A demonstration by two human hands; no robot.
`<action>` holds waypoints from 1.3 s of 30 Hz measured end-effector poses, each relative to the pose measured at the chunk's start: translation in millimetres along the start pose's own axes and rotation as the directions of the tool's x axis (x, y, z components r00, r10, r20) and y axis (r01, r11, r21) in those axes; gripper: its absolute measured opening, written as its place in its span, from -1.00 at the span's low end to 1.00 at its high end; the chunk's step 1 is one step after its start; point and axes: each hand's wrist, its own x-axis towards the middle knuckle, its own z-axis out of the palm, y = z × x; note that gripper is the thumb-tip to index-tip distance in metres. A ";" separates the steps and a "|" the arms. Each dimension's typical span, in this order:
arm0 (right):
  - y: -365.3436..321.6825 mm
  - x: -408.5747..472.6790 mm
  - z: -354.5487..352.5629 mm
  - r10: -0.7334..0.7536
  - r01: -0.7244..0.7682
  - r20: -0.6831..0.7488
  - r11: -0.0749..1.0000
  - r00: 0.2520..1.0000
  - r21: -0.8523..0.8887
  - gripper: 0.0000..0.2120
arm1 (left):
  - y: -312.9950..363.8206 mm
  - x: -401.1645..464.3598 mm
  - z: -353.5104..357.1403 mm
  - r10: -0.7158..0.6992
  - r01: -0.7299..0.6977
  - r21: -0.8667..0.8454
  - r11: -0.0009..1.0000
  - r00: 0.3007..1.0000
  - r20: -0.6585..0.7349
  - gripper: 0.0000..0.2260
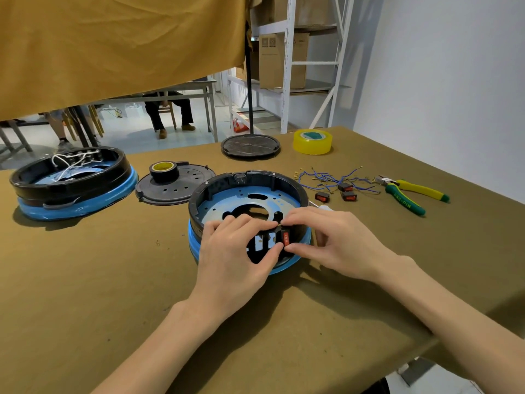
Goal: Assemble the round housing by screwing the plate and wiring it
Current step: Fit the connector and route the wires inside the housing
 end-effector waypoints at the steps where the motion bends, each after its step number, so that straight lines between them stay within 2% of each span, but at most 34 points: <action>1: -0.8 -0.1 -0.2 -0.043 0.043 -0.006 0.997 0.999 -0.064 -0.63 | 0.6 0.7 -0.1 -0.006 0.006 0.007 1.000 1.000 0.000 -0.67; 4: -5.1 1.0 -2.6 -0.071 0.072 0.011 0.989 0.997 -0.127 -0.65 | 1.8 1.8 -0.1 -0.024 0.024 0.023 0.999 1.000 0.009 -0.69; 15: -10.5 -5.8 6.7 -0.016 0.015 -0.009 0.993 1.000 -0.114 -0.74 | 4.0 2.7 0.2 -0.055 0.055 0.018 0.998 0.998 0.005 -0.71; 17: -10.0 -6.0 6.9 -0.010 0.008 -0.022 0.997 1.000 -0.076 -0.74 | 5.0 3.3 0.7 -0.063 0.063 0.016 0.998 0.998 0.003 -0.72; 21: -6.0 0.5 2.3 0.068 -0.062 -0.037 0.987 0.997 0.146 -0.68 | 7.6 3.8 1.5 -0.074 0.074 0.037 0.997 0.997 -0.019 -0.74; 30: -7.8 -1.0 7.1 0.058 -0.052 -0.047 0.993 0.997 0.110 -0.65 | 7.3 3.1 2.8 -0.062 0.064 0.041 0.997 0.997 -0.034 -0.74; 34: 1.3 9.8 -5.8 0.157 -0.170 0.073 0.957 0.985 0.237 -0.72 | 8.3 3.4 2.2 -0.068 0.069 0.049 0.996 0.997 -0.028 -0.75; 36: 4.9 16.6 -11.5 0.163 -0.191 0.144 0.959 0.976 0.208 -0.70 | 8.9 3.5 1.8 -0.072 0.073 0.055 0.996 0.997 -0.026 -0.75; 39: 2.5 19.5 -11.3 0.124 -0.151 0.171 0.976 0.977 0.155 -0.67 | 10.3 3.7 0.7 -0.079 0.080 0.060 0.995 0.997 -0.020 -0.75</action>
